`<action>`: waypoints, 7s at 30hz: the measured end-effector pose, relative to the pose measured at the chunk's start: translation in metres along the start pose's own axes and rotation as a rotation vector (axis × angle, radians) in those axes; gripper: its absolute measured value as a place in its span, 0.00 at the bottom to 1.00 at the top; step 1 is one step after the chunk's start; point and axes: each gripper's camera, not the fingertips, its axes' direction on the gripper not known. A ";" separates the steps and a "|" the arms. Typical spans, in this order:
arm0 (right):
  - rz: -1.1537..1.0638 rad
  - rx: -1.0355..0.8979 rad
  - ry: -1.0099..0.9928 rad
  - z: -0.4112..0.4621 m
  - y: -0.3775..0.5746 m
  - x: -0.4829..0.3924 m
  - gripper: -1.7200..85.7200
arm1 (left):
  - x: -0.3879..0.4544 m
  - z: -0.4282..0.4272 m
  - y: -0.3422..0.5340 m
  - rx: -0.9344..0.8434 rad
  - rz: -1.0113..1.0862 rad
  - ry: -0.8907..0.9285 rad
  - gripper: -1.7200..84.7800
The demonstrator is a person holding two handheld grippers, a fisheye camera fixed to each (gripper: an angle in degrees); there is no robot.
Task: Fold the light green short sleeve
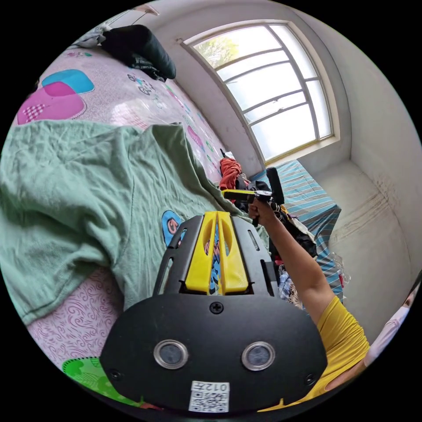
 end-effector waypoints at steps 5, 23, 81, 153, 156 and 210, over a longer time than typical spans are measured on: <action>0.208 0.160 0.245 -0.008 0.034 0.019 0.06 | 0.000 -0.004 0.009 0.013 -0.005 -0.006 0.03; 0.138 0.122 -0.234 0.035 -0.028 -0.102 0.14 | -0.004 -0.023 0.032 0.003 -0.025 0.039 0.03; -0.274 0.262 0.243 0.200 0.321 -0.261 0.09 | -0.097 -0.258 0.075 0.521 -0.433 -0.055 0.03; 0.106 0.186 -0.044 0.017 -0.050 -0.304 0.03 | 0.057 -0.227 -0.048 0.081 -0.194 -0.646 0.02; 0.157 0.043 -0.112 0.023 -0.085 -0.298 0.03 | 0.064 -0.233 -0.043 0.095 -0.194 -0.714 0.02; 0.550 0.331 -0.065 -0.742 0.614 -0.516 0.07 | 0.314 -0.429 0.387 -0.191 0.067 -0.476 0.10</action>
